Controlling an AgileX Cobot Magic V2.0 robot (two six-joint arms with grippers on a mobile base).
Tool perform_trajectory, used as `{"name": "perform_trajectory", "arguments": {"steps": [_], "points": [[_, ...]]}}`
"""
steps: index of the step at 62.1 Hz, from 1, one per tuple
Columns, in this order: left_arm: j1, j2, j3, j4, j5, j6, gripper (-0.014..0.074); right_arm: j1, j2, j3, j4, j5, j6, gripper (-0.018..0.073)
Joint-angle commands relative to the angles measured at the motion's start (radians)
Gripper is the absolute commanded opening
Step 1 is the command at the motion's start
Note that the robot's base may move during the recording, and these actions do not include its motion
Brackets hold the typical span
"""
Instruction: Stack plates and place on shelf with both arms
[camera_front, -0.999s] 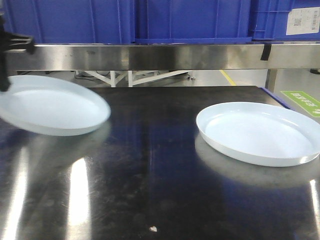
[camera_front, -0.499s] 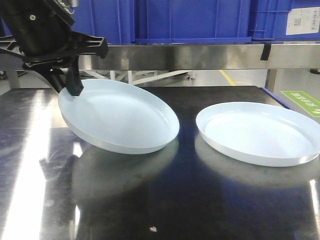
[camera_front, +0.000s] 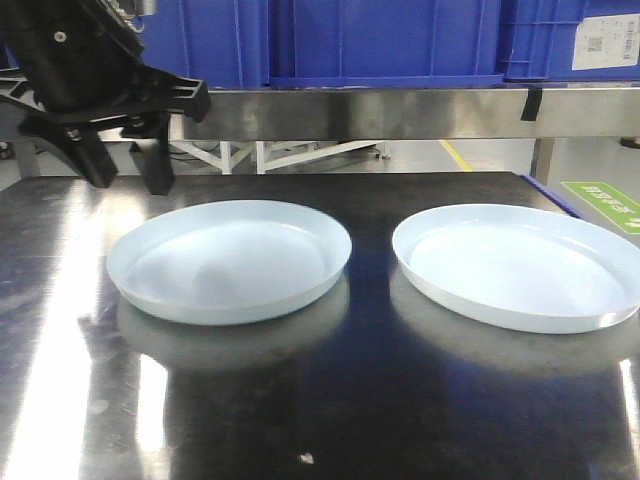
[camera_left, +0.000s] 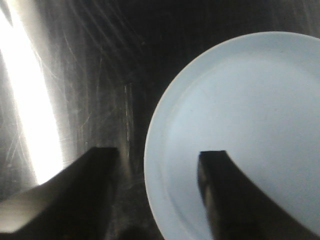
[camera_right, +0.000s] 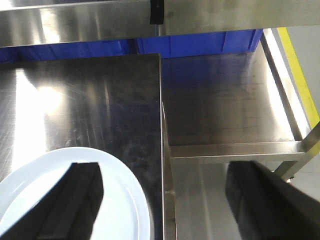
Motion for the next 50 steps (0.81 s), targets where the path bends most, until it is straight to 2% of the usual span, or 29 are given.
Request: {"name": "perform_trajectory", "arguments": {"steps": [1,5,11,17,20,21,25,31,39,50], "points": [[-0.008,-0.039,-0.032,0.025,-0.025,-0.003,0.0565,-0.002,-0.018,-0.036,0.000,-0.071,-0.004,0.0613],[-0.008,-0.039,-0.038,0.032,-0.021,-0.003,0.0534,-0.002,-0.018,-0.036,0.000,-0.071,-0.004,0.0613],[-0.008,-0.043,-0.082,0.034,0.002,-0.003,0.0421,-0.002,-0.018,-0.036,0.000,-0.071,-0.004,0.0613],[-0.008,-0.059,-0.141,0.034,0.020,-0.003,0.0218,-0.002,-0.018,-0.036,0.000,-0.071,-0.004,0.0613],[-0.008,-0.077,-0.176,0.030,0.018,-0.003,0.0083,-0.002,-0.018,-0.036,0.000,-0.071,-0.004,0.0613],[-0.008,-0.083,-0.185,0.029,0.015,-0.003,0.0066,-0.002,-0.018,-0.036,0.000,-0.071,-0.004,0.0613],[-0.008,-0.112,-0.226,0.020,0.000,-0.004,0.0114,-0.002,-0.018,-0.036,0.000,-0.071,-0.004,0.0613],[-0.008,-0.180,-0.264,0.011,-0.027,-0.007,0.0090,-0.002,-0.018,-0.036,0.000,-0.071,-0.004,0.0613],[0.005,-0.304,-0.265,0.017,-0.084,-0.057,0.0090,-0.002,-0.018,-0.036,0.000,-0.071,-0.004,0.0613],[0.056,-0.473,-0.241,0.051,-0.105,-0.081,0.0090,-0.002,-0.018,-0.036,0.000,-0.071,-0.004,0.0613]]}}
